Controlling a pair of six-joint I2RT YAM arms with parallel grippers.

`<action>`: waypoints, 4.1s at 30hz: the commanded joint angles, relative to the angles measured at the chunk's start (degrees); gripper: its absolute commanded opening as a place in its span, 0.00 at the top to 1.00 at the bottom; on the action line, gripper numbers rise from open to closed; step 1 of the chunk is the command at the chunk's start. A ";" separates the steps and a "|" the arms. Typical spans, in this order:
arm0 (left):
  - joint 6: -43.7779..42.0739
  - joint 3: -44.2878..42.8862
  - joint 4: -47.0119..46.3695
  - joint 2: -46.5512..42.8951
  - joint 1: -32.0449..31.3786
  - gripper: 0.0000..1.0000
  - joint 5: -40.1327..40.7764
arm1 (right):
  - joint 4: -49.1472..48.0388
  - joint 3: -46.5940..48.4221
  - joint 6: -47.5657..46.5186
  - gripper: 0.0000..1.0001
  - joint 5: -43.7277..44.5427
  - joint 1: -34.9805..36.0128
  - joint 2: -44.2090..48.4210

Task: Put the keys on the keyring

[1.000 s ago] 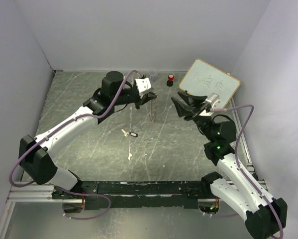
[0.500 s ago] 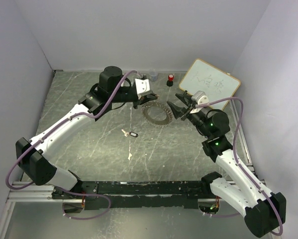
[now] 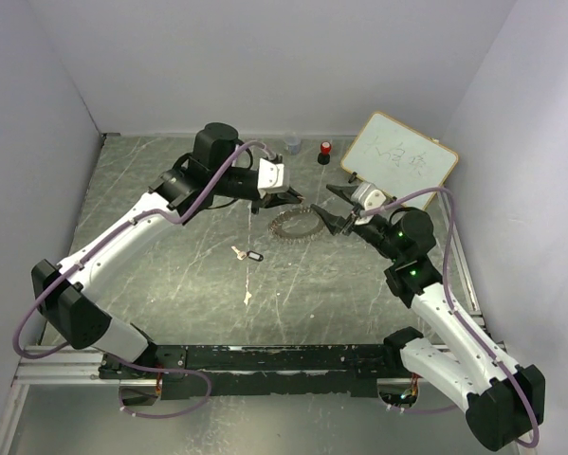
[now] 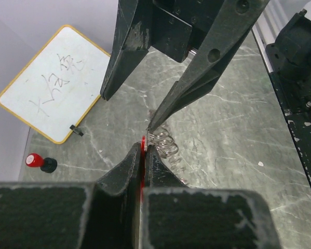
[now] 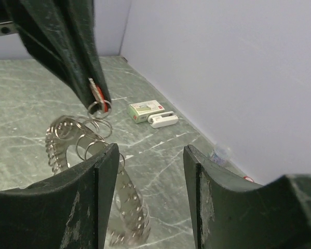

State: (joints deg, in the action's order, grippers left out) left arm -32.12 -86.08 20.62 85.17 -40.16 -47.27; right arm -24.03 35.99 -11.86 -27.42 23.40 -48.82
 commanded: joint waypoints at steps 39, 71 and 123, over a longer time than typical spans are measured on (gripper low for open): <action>-9.63 -7.13 9.34 2.99 0.26 0.93 -6.43 | 8.48 8.67 -6.58 0.80 -24.23 -0.11 -7.88; 3.36 7.30 -12.03 -4.05 1.43 0.93 9.56 | -3.12 1.42 2.60 1.00 -14.24 -0.16 -0.92; 9.18 20.50 -29.72 -7.16 0.99 0.69 -2.13 | -10.05 4.33 8.83 1.00 -14.86 -0.18 -6.32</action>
State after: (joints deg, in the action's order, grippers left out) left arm -24.45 -66.24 -2.96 80.01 -38.94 -45.54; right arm -32.32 38.06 -3.40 -42.11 23.11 -54.87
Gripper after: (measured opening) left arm 0.306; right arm 0.007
